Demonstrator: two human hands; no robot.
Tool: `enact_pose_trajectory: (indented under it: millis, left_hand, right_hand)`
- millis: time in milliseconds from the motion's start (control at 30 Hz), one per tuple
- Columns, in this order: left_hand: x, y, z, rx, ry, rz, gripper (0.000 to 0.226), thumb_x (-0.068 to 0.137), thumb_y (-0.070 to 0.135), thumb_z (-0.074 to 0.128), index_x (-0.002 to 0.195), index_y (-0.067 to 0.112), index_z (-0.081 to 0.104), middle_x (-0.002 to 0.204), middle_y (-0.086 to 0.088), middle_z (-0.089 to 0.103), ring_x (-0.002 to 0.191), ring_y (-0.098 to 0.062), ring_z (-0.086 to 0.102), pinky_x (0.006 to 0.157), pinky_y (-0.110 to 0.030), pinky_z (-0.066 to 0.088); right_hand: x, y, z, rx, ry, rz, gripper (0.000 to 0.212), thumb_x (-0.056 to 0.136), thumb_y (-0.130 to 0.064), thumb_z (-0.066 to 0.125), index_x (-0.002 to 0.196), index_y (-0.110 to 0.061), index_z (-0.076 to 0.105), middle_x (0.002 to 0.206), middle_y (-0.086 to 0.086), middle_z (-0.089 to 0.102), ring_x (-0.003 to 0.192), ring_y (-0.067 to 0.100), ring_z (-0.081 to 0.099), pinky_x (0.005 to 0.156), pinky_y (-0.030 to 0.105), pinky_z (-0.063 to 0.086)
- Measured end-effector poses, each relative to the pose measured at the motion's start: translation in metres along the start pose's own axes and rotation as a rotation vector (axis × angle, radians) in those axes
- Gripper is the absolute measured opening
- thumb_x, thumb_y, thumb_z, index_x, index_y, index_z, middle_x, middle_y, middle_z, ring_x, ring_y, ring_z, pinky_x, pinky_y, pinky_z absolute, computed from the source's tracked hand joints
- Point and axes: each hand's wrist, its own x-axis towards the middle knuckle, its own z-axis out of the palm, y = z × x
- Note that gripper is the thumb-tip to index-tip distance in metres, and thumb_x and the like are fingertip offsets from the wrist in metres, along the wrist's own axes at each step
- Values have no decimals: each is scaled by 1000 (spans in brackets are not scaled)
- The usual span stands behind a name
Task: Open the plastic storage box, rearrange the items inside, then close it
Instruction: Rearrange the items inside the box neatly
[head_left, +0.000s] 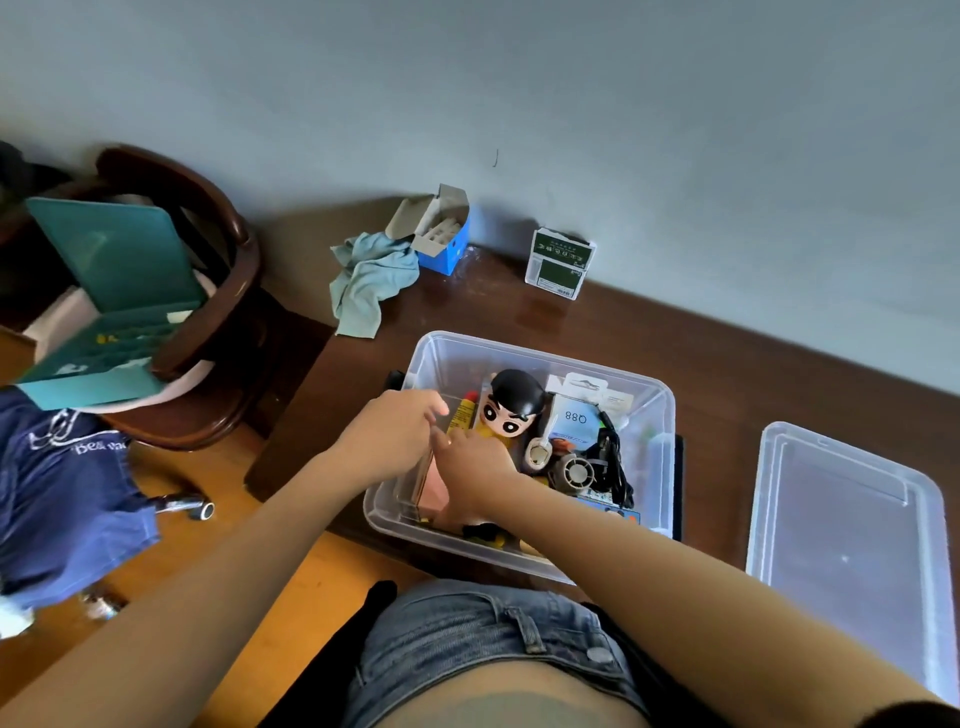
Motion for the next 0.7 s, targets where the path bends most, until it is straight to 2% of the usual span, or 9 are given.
enact_pose_trajectory:
  millis: [100,200,300,367,433,500,533,600,700]
  left_hand:
    - [-2,-2,-2,-150,110,58,30,97,9,43,118,20,62,115,2,64,101,-10,58,88,-21,46]
    - [-4,-5,-6,-344,203,78,27,98,15,45,119,20,61,115,9,59,105,-5,53,82,-9,39]
    - [-6,-3,-9,-587,246,-3,21,98,20,48,115,19,60,106,9,62,103,-11,59,78,-10,43]
    - [-7,1,-13,-830,110,-109,27,99,29,46,116,13,59,105,0,66,102,-15,63,75,-14,49]
    - [-9,4,-18,-1109,-209,-204,43,96,47,43,124,17,58,114,-8,68,103,-20,66,79,-30,56]
    - [-9,3,-23,-1256,-416,-199,48,91,54,41,128,27,56,120,-8,66,109,-26,64,82,-45,55]
    - [-8,0,-25,-1290,-438,-187,47,91,54,40,127,29,56,122,-8,65,112,-28,62,85,-48,54]
    - [-7,-5,-26,-1307,-380,-170,46,93,52,40,128,28,57,125,-9,64,116,-29,60,94,-54,48]
    - [-11,-12,-20,-1235,-220,-137,54,85,56,49,129,25,55,123,-7,64,114,-24,61,94,-48,49]
  right_hand:
    - [-5,6,-4,151,48,19,91,62,-51,79,133,-12,37,121,8,52,105,26,52,84,37,52]
    - [-26,23,-20,372,125,28,95,58,-55,79,133,-16,36,119,1,54,101,19,51,81,34,50]
    - [-56,40,-40,631,272,47,92,57,-65,71,131,-23,35,112,-11,54,97,12,53,77,25,43]
    - [-68,48,-50,864,366,67,86,57,-62,73,126,-26,39,106,-18,54,95,8,54,79,25,46]
    - [-72,49,-55,1020,421,44,82,59,-49,81,127,-27,40,108,-16,55,99,6,54,85,32,50]
    - [-71,46,-56,1070,445,15,84,62,-38,85,131,-24,38,112,-13,53,103,8,53,88,36,51]
    - [-69,44,-56,1096,444,9,85,63,-36,85,132,-23,37,114,-12,53,104,10,53,89,37,51]
    - [-63,42,-56,1084,412,-13,87,66,-34,84,136,-21,35,121,-9,52,110,11,52,93,35,49]
    - [-55,48,-58,852,272,-9,75,72,-39,79,135,-20,41,126,-9,53,113,11,52,94,29,46]
